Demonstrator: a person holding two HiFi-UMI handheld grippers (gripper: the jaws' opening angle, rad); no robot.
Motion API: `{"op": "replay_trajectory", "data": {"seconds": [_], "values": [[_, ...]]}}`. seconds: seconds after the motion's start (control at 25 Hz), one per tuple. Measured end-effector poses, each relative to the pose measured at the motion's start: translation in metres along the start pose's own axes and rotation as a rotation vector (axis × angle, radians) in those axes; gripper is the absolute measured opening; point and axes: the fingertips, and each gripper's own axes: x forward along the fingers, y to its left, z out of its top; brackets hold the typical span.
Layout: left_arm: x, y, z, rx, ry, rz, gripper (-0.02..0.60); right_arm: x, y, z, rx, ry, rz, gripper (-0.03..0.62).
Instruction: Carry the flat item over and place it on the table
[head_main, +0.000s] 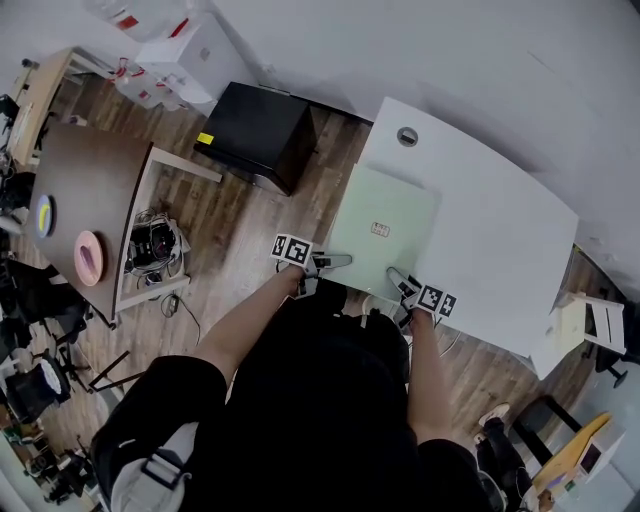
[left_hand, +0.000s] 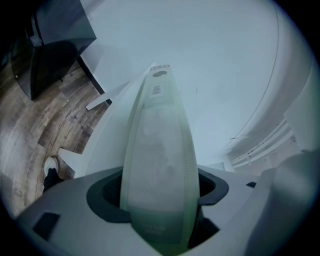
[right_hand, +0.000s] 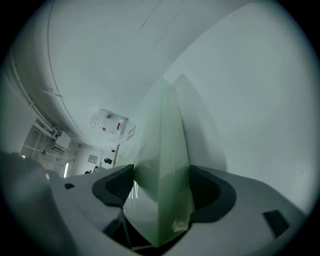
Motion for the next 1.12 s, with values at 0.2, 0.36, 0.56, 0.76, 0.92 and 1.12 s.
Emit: {"op": "replay_trajectory", "data": {"seconds": [0.2,0.36,0.56,0.76,0.92,1.12], "values": [[-0.018,0.007,0.021,0.019,-0.089,0.055,0.348,0.002,-0.003,-0.002,0.011,-0.041,-0.031,0.350],[-0.029,0.011,0.030,0.083,-0.057,0.099,0.348,0.001,-0.004,-0.003,0.008,-0.050,-0.057,0.350],[-0.029,0.012,0.026,0.125,0.008,0.134,0.348,0.000,-0.005,-0.004,-0.009,-0.024,-0.063,0.350],[-0.037,0.015,0.031,0.144,-0.033,0.178,0.348,0.003,-0.004,-0.004,-0.039,-0.013,-0.076,0.350],[-0.050,0.020,0.040,0.186,-0.082,0.232,0.348,0.004,-0.005,-0.004,-0.042,-0.003,-0.081,0.350],[-0.056,0.007,0.050,0.219,-0.124,0.241,0.347,-0.004,0.005,-0.001,-0.061,-0.020,-0.081,0.351]]}}
